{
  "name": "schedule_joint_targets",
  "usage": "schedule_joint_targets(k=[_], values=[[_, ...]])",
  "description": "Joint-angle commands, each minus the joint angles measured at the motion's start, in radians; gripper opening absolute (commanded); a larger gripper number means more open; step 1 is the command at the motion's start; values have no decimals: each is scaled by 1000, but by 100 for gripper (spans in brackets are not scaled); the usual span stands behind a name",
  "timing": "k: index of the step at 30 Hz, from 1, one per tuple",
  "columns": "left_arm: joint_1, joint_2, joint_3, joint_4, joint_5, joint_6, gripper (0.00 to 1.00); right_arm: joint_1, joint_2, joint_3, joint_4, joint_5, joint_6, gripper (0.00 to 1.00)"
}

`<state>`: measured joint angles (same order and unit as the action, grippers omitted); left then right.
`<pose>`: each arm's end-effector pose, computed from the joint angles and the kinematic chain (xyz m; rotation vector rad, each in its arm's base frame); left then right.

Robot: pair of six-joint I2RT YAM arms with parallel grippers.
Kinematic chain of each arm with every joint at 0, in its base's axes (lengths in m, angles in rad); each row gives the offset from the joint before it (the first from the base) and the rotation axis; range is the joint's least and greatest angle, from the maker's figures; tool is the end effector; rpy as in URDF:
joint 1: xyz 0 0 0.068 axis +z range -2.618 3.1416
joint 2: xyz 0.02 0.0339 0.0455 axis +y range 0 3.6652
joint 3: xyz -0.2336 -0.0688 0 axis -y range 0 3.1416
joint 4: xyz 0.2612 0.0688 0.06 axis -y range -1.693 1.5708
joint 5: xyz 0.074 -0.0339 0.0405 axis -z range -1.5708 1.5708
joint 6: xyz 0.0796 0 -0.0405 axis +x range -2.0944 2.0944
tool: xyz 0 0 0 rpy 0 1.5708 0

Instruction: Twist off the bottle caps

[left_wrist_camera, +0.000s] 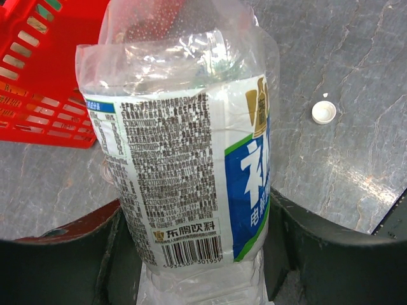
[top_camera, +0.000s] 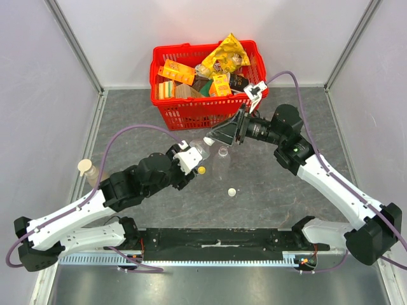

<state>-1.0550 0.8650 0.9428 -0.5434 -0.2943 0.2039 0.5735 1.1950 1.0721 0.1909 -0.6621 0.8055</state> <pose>0.1475 -0.2134 0.3040 1.0372 1.7371 -0.2409 0.2568 0.2241 0.3676 -0.4093 1.6981 1.5510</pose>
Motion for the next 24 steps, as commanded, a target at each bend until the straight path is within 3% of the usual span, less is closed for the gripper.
schedule_joint_targets(k=[1,13,24], values=[[7,-11,-3,40,-29,3,30,6,14,0,62,-33,20,64],[12,-29,-10,46,-5,8,29,6,46,-31,51,-17,1,63],[15,-23,-6,43,-12,11,29,9,60,-75,114,-62,38,52]])
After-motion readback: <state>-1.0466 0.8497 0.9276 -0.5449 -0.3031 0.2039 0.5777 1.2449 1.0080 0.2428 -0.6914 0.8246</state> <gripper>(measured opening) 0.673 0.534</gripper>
